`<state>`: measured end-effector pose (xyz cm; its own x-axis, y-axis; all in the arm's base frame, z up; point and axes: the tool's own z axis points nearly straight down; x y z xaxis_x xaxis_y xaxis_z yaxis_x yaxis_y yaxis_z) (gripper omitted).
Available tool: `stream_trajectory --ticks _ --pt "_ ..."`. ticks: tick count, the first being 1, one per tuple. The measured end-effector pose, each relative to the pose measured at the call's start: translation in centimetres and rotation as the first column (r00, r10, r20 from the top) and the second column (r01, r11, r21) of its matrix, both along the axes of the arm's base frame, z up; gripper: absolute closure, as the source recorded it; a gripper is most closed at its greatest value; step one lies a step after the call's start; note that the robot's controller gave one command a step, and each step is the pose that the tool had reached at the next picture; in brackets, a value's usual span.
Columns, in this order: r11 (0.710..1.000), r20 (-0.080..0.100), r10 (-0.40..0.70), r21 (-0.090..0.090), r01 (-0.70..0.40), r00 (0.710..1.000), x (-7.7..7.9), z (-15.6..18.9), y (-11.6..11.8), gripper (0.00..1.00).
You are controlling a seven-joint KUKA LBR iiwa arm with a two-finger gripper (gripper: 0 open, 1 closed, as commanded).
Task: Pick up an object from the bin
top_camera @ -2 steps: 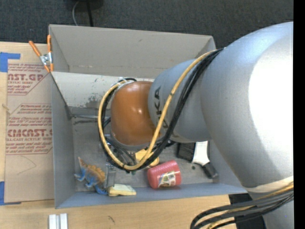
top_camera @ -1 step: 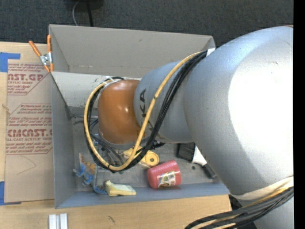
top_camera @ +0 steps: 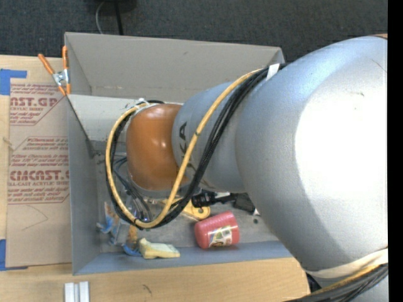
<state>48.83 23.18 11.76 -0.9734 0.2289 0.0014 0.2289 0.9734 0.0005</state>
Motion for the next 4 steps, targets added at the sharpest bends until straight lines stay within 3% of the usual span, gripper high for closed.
stream_trajectory --ticks 1,2,4 --pt "0.996 -0.004 0.09 -0.002 -0.09 0.996 -0.53 -5.0 1.18 0.0" --pt "0.958 -0.004 -0.286 0.001 0.286 0.958 -0.74 -4.6 1.04 1.0" --pt "0.958 -0.005 -0.285 -0.001 0.285 0.958 -0.82 -4.2 1.0 1.0"
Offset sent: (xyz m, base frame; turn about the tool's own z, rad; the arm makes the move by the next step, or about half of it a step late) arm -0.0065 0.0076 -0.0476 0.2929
